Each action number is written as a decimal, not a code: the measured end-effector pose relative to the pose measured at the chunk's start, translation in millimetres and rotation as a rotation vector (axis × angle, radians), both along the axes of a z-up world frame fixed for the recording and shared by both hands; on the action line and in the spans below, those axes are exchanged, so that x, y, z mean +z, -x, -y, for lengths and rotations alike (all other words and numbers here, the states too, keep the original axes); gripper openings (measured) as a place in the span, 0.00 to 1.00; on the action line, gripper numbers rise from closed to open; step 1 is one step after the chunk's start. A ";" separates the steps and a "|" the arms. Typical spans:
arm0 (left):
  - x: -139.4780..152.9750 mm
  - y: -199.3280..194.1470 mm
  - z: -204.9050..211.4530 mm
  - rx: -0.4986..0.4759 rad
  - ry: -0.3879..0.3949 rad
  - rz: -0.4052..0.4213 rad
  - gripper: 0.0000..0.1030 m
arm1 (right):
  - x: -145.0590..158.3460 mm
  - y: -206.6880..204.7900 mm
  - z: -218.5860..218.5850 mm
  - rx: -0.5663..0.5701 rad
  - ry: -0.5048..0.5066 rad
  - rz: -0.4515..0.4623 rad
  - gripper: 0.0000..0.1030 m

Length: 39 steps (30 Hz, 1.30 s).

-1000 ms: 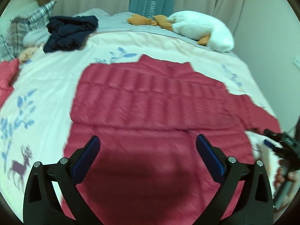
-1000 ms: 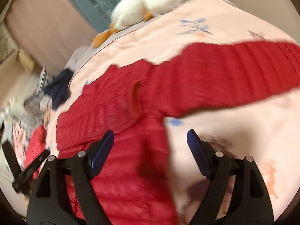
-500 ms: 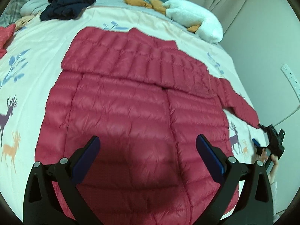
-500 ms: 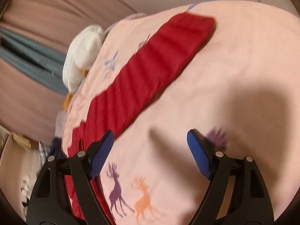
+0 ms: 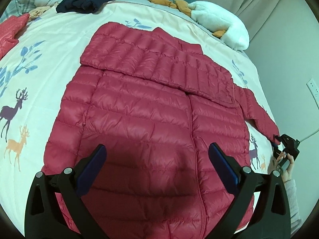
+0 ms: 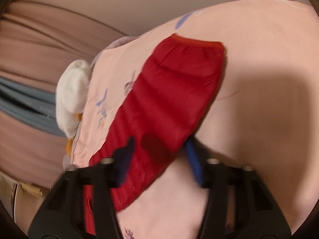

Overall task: Fold large clothes
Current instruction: 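Grasp the other red sleeve cuff with the right gripper and fold it across the jacket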

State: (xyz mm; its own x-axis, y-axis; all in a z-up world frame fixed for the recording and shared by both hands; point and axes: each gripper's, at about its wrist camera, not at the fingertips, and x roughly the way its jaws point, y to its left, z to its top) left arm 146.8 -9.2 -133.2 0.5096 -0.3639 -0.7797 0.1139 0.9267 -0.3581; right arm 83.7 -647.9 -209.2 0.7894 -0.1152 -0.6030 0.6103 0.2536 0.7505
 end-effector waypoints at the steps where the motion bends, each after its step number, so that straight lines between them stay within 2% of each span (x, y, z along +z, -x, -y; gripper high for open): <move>1: -1.0 -0.3 -0.1 -0.001 -0.001 -0.004 0.99 | -3.3 -1.0 3.3 -0.009 -0.011 -0.002 0.23; 2: -2.4 -0.9 -0.6 0.001 -0.004 -0.010 0.99 | -7.5 -0.1 5.9 -0.021 -0.029 0.002 0.15; 5: -4.3 -2.2 -4.0 0.013 -0.016 -0.024 0.99 | -10.9 6.8 9.8 -0.032 -0.046 0.037 0.07; 9: -0.7 -1.6 -11.5 0.015 0.039 -0.028 0.99 | 15.2 7.1 -0.7 -0.020 0.056 0.049 0.04; 12: 0.6 -2.0 -15.6 0.012 0.111 -0.033 0.99 | 54.3 -1.1 -19.3 0.050 0.193 0.096 0.04; 16: 2.8 -6.8 -19.0 0.005 0.265 -0.050 0.99 | 111.8 -25.9 -72.4 0.202 0.433 0.115 0.04; 19: 8.0 -11.2 -15.1 -0.007 0.325 -0.048 0.99 | 146.9 -49.2 -136.2 0.357 0.645 0.109 0.04; 22: 15.4 -15.9 -10.2 -0.021 0.368 -0.034 0.99 | 157.8 -69.0 -199.7 0.519 0.782 0.096 0.04; 24: 18.5 -20.9 -7.4 -0.030 0.396 -0.028 0.99 | 154.7 -81.8 -246.0 0.622 0.880 0.075 0.05; 27: 19.2 -28.9 -5.9 -0.024 0.445 -0.027 0.99 | 132.7 -102.3 -320.5 0.790 1.010 0.033 0.05; 31: 13.0 -44.3 -0.6 -0.012 0.494 -0.041 0.99 | 91.1 -111.6 -381.7 0.947 1.047 -0.023 0.05; 34: 6.5 -58.4 6.3 -0.021 0.521 -0.067 0.99 | 59.3 -115.8 -410.9 1.026 1.060 -0.084 0.05; 37: 1.5 -67.9 16.5 -0.028 0.516 -0.072 0.99 | 47.4 -112.0 -423.2 1.050 1.082 -0.110 0.05; 39: -5.4 -74.8 23.6 -0.045 0.555 -0.096 0.99 | 46.7 -111.4 -422.2 1.051 1.064 -0.100 0.05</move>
